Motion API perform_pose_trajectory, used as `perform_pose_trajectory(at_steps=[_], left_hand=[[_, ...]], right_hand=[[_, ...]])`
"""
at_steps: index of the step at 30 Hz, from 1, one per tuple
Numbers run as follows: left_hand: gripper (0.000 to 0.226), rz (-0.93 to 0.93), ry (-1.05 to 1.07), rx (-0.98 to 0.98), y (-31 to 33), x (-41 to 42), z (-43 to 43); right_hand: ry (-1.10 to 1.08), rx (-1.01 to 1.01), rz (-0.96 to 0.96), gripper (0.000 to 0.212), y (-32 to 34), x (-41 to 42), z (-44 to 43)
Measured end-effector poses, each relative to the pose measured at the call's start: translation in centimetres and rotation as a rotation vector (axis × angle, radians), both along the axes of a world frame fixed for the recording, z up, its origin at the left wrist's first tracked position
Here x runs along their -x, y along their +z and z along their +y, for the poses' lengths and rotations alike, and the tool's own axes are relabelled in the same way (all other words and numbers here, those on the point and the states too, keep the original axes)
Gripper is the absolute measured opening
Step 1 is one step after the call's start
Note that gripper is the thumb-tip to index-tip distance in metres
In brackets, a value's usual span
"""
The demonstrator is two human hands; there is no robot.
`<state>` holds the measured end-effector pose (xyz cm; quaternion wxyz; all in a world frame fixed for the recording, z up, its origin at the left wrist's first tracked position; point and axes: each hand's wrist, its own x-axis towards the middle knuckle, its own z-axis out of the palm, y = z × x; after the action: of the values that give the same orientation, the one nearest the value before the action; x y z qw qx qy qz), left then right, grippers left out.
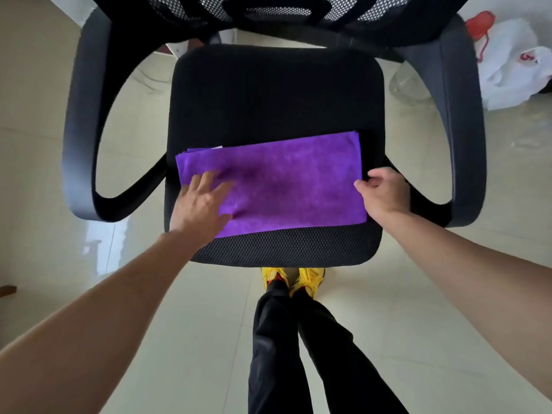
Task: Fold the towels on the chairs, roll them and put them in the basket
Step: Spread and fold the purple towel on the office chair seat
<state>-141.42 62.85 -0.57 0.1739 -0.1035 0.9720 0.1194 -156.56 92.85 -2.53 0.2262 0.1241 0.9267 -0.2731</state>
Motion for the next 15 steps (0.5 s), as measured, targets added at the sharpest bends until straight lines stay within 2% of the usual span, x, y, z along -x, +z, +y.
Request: perform_pose_trajectory(at_steps=[3, 5, 11, 13, 15], left_hand=[[0.118, -0.248, 0.008, 0.025, -0.9, 1.9, -1.5], [0.134, -0.293, -0.01, 0.059, -1.7, 2.1, -1.9], [0.147, -0.253, -0.042, 0.151, -2.7, 1.8, -1.5], [0.15, -0.244, -0.055, 0.156, -2.9, 1.8, -1.9], [0.152, -0.238, -0.058, 0.159, -3.1, 1.9, -2.1]], right_hand=[[0.012, -0.016, -0.045, 0.056, -0.8, 1.0, -1.4], [0.004, -0.019, -0.077, 0.055, -1.1, 1.8, -1.7], [0.015, 0.033, -0.119, 0.036, -0.6, 3.1, -1.6], [0.039, 0.026, -0.101, 0.036, -0.7, 2.7, -1.9], [0.034, 0.011, -0.102, 0.045, -1.0, 2.6, -2.2]])
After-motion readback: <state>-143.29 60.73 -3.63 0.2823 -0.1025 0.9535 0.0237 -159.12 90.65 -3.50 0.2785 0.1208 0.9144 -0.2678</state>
